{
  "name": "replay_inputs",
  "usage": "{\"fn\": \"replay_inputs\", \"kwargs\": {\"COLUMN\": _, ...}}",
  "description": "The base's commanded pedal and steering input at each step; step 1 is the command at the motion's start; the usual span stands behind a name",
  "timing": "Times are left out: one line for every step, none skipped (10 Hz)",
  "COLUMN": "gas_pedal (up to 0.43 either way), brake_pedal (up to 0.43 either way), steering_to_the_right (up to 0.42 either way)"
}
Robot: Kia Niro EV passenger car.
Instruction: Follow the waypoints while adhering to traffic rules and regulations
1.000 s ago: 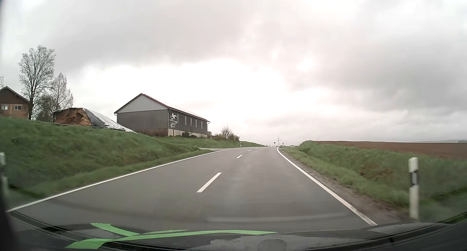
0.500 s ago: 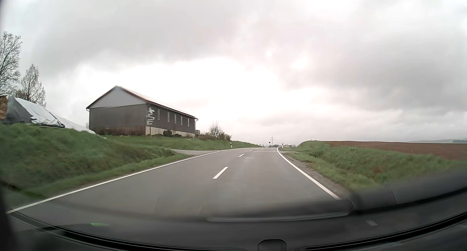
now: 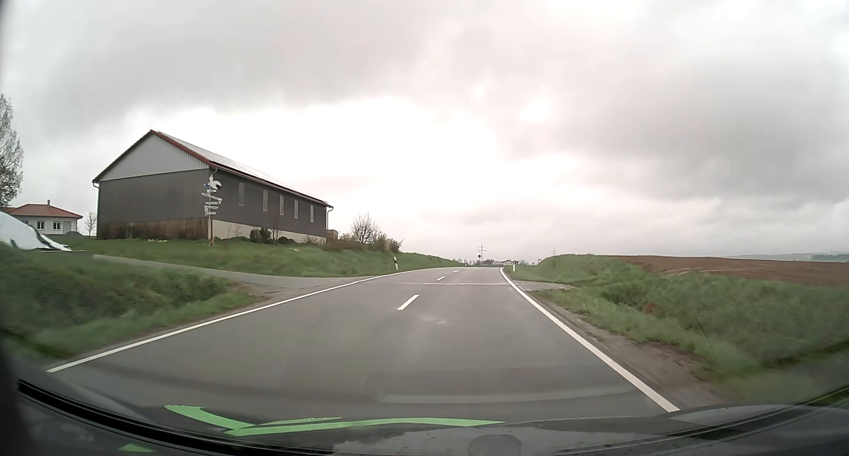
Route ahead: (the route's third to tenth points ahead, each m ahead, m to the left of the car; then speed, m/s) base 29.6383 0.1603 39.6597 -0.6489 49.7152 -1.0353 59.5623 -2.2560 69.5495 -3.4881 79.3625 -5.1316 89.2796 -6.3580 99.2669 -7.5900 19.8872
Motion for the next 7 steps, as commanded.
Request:
{"fn": "replay_inputs", "kwargs": {"gas_pedal": 0.059, "brake_pedal": 0.000, "steering_to_the_right": 0.013}}
{"fn": "replay_inputs", "kwargs": {"gas_pedal": 0.059, "brake_pedal": 0.000, "steering_to_the_right": 0.013}}
{"fn": "replay_inputs", "kwargs": {"gas_pedal": 0.059, "brake_pedal": 0.000, "steering_to_the_right": 0.013}}
{"fn": "replay_inputs", "kwargs": {"gas_pedal": 0.059, "brake_pedal": 0.000, "steering_to_the_right": 0.013}}
{"fn": "replay_inputs", "kwargs": {"gas_pedal": 0.059, "brake_pedal": 0.000, "steering_to_the_right": 0.010}}
{"fn": "replay_inputs", "kwargs": {"gas_pedal": 0.059, "brake_pedal": 0.000, "steering_to_the_right": 0.009}}
{"fn": "replay_inputs", "kwargs": {"gas_pedal": 0.079, "brake_pedal": 0.000, "steering_to_the_right": 0.009}}
